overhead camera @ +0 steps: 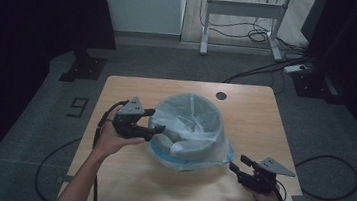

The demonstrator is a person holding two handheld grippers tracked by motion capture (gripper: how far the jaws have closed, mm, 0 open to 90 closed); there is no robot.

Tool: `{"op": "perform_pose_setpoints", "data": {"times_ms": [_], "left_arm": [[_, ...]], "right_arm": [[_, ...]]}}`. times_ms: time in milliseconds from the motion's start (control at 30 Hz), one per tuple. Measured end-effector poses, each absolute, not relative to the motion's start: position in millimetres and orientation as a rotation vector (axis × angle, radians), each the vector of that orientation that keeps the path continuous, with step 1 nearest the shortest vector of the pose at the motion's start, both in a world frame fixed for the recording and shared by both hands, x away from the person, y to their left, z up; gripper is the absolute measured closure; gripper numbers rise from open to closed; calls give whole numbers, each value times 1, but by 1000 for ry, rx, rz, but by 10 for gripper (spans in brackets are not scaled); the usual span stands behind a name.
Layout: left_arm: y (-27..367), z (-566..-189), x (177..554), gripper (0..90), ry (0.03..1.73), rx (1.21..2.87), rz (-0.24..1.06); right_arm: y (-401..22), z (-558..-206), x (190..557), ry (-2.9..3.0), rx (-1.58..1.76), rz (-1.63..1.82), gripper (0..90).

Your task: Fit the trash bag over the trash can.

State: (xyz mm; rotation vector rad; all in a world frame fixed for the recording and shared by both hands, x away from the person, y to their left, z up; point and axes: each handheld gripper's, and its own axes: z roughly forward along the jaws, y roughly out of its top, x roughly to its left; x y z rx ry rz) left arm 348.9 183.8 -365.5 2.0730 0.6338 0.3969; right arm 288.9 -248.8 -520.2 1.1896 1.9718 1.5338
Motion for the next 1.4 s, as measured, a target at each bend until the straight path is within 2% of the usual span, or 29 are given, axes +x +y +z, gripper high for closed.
{"op": "perform_pose_setpoints", "data": {"times_ms": [300, 600, 967, 1400], "left_arm": [[226, -384, 318, 296, 679, 1959, 420], [252, -434, 287, 300, 761, 1938, 432], [262, -485, 275, 302, 860, 1958, 444], [262, -501, 278, 304, 885, 2011, 435]], "right_arm": [[-253, -521, 288, 1968, 1196, 1528, 392], [-255, -522, 287, 1970, 1201, 1507, 391], [-255, -525, 288, 1976, 1208, 1500, 390], [-254, -528, 288, 1995, 1194, 1461, 389]]}}
